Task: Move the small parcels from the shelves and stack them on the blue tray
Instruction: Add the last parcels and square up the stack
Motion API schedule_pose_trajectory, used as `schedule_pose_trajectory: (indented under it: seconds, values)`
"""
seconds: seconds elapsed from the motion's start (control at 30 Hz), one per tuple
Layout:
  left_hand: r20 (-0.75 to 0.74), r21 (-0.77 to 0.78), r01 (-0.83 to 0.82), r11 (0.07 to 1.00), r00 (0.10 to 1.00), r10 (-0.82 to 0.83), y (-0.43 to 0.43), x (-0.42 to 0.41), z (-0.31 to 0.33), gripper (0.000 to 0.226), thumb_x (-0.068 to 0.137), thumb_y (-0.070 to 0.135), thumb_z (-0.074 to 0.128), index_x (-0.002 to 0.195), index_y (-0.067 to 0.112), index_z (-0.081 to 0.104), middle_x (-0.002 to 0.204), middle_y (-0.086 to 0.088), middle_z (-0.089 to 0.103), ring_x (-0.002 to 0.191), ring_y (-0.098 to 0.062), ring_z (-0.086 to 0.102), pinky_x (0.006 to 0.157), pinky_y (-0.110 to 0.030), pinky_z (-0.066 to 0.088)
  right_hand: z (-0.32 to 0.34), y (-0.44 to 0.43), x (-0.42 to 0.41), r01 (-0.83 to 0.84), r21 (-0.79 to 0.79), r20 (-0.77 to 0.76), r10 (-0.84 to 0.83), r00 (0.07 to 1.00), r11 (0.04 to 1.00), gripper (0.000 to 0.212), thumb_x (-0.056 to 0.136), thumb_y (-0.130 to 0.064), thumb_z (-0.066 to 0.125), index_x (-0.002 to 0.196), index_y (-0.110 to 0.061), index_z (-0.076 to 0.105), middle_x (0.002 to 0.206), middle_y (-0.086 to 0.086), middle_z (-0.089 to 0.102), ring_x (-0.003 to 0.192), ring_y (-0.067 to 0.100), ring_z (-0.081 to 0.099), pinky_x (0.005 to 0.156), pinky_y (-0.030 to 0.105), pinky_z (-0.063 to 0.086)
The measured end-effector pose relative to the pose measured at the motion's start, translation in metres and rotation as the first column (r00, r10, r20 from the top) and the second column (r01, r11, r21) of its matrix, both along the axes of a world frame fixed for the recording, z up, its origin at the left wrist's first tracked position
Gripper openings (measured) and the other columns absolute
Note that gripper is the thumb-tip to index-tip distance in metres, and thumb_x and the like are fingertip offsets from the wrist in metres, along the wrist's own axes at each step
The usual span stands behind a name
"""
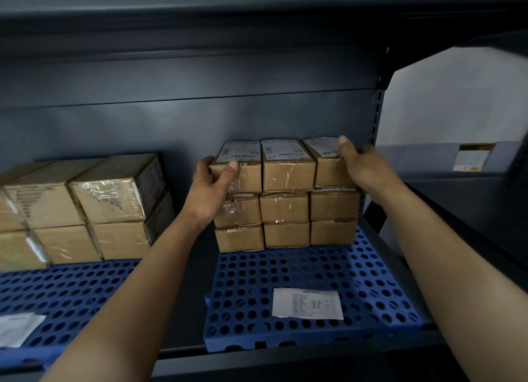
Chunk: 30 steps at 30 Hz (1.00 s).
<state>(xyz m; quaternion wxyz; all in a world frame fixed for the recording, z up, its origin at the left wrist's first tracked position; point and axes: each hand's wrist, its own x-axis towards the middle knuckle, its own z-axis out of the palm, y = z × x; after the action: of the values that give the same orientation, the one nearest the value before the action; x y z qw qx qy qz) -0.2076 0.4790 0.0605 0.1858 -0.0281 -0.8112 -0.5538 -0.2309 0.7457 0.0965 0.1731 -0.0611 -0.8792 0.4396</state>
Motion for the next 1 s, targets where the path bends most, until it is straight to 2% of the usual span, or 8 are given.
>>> schedule_pose_trajectory:
  seconds: [0.13,0.43,0.53,0.67,0.73,0.83,1.0]
  values:
    - [0.006,-0.019,-0.008,1.000,1.000,0.008,-0.0011,0.0005,0.0007,0.071,0.085,0.061,0.048,0.140,0.021,0.029,0.136,-0.008,0.045,0.119,-0.024,0.050,0.100,-0.042,0.043,0.0017,0.0009,-0.0019,0.011,-0.012,-0.017,-0.011,1.000,1.000,0.076,0.093,-0.062,0.032,0.139,-0.002,0.038,0.141,0.016,0.045,0.128,0.032,0.044,0.098,0.035,0.037]
    - [-0.002,-0.031,-0.013,0.999,1.000,0.013,0.0001,0.0013,0.0027,0.070,0.086,0.060,0.047,0.140,0.020,0.029,0.136,-0.007,0.044,0.118,-0.023,0.050,0.099,-0.039,0.043,0.0012,0.0041,-0.0059,0.018,-0.058,-0.058,-0.021,0.998,0.998,0.072,0.093,-0.059,0.037,0.138,-0.002,0.039,0.138,0.015,0.049,0.125,0.030,0.047,0.091,0.031,0.038]
    - [-0.014,-0.016,-0.015,1.000,1.000,0.015,0.0020,0.0031,0.0034,0.065,0.088,0.056,0.047,0.139,0.018,0.032,0.133,-0.006,0.047,0.114,-0.020,0.052,0.090,-0.030,0.044,0.0006,0.0046,-0.0061,0.020,-0.030,-0.056,-0.022,0.998,0.999,0.073,0.093,-0.060,0.035,0.136,-0.002,0.042,0.136,0.016,0.050,0.122,0.031,0.048,0.085,0.029,0.036]
    - [-0.012,0.006,-0.003,1.000,1.000,0.003,0.0042,0.0046,0.0036,0.060,0.089,0.052,0.048,0.136,0.016,0.035,0.127,-0.003,0.052,0.108,-0.016,0.054,0.079,-0.021,0.042,0.0019,0.0028,-0.0072,0.006,-0.028,-0.074,-0.008,0.997,1.000,0.075,0.092,-0.062,0.034,0.134,-0.001,0.045,0.134,0.017,0.052,0.122,0.032,0.048,0.089,0.031,0.037]
    - [-0.014,0.024,0.002,1.000,1.000,-0.002,0.0041,0.0049,0.0039,0.058,0.089,0.051,0.049,0.134,0.016,0.037,0.124,-0.002,0.055,0.106,-0.015,0.056,0.074,-0.017,0.041,0.0033,0.0024,-0.0075,-0.003,-0.025,-0.087,0.000,0.996,1.000,0.071,0.094,-0.060,0.034,0.132,-0.002,0.047,0.134,0.017,0.052,0.121,0.031,0.049,0.087,0.029,0.036]
    - [-0.015,0.017,0.007,1.000,1.000,-0.006,0.0031,0.0058,0.0038,0.059,0.088,0.051,0.049,0.133,0.015,0.037,0.122,-0.003,0.056,0.106,-0.016,0.057,0.077,-0.020,0.042,0.0027,0.0032,-0.0070,-0.003,0.005,-0.098,0.004,0.995,1.000,0.065,0.096,-0.056,0.032,0.124,-0.001,0.053,0.126,0.019,0.057,0.114,0.032,0.052,0.081,0.029,0.035]
    - [-0.019,0.010,-0.004,1.000,1.000,0.004,0.0030,0.0066,0.0050,0.060,0.088,0.051,0.050,0.134,0.015,0.036,0.123,-0.003,0.056,0.108,-0.018,0.056,0.084,-0.027,0.043,0.0008,0.0027,-0.0070,0.015,0.029,-0.072,-0.012,0.997,0.999,0.069,0.095,-0.060,0.029,0.121,-0.001,0.055,0.122,0.018,0.058,0.108,0.031,0.054,0.078,0.029,0.035]
